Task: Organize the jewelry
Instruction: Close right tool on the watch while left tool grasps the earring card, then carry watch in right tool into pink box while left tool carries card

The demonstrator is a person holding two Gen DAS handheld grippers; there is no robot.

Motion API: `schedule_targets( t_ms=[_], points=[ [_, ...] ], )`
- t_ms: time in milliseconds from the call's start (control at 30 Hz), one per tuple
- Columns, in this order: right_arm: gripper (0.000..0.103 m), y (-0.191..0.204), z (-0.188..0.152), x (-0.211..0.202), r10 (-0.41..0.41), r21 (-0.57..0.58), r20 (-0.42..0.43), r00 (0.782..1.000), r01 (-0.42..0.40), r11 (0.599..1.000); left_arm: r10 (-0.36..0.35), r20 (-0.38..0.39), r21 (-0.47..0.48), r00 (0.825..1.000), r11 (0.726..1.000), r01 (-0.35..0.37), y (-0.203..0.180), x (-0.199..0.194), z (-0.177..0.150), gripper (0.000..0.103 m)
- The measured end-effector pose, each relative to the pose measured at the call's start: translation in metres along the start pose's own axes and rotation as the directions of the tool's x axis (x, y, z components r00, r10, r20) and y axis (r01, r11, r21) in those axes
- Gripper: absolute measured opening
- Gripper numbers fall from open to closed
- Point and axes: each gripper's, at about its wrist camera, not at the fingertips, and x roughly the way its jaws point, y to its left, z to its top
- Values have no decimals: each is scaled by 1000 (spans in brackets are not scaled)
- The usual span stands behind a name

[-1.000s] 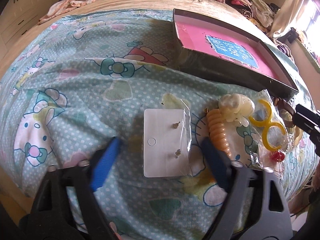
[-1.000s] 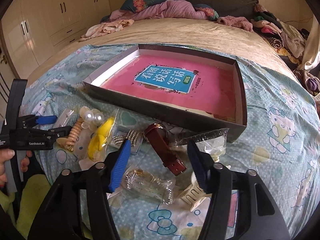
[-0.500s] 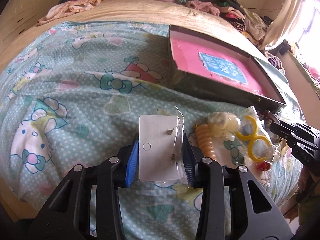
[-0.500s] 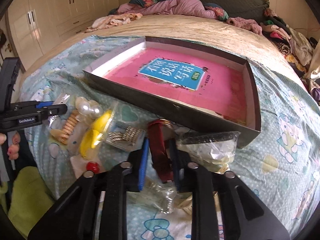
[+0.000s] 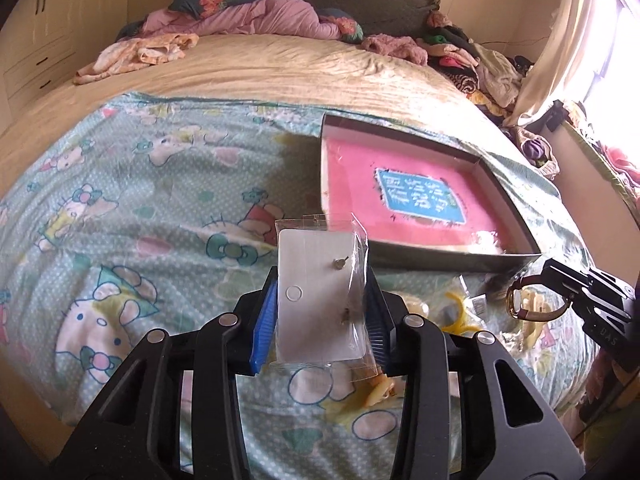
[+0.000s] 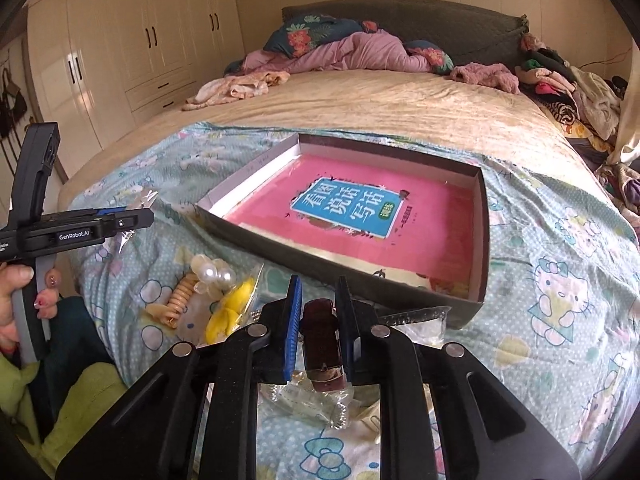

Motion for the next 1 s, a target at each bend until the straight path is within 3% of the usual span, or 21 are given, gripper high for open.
schedule_targets(
  t_ms=[567, 1000],
  points=[
    [16, -15, 45, -20, -6, -13, 116, 993, 8, 1000, -21, 22, 60, 1000, 998, 19, -30, 11, 43, 31],
    [16, -41, 62, -4, -54, 21, 116, 992, 52, 998, -54, -23, 55, 998, 997, 56, -46, 52, 60, 32]
  ],
)
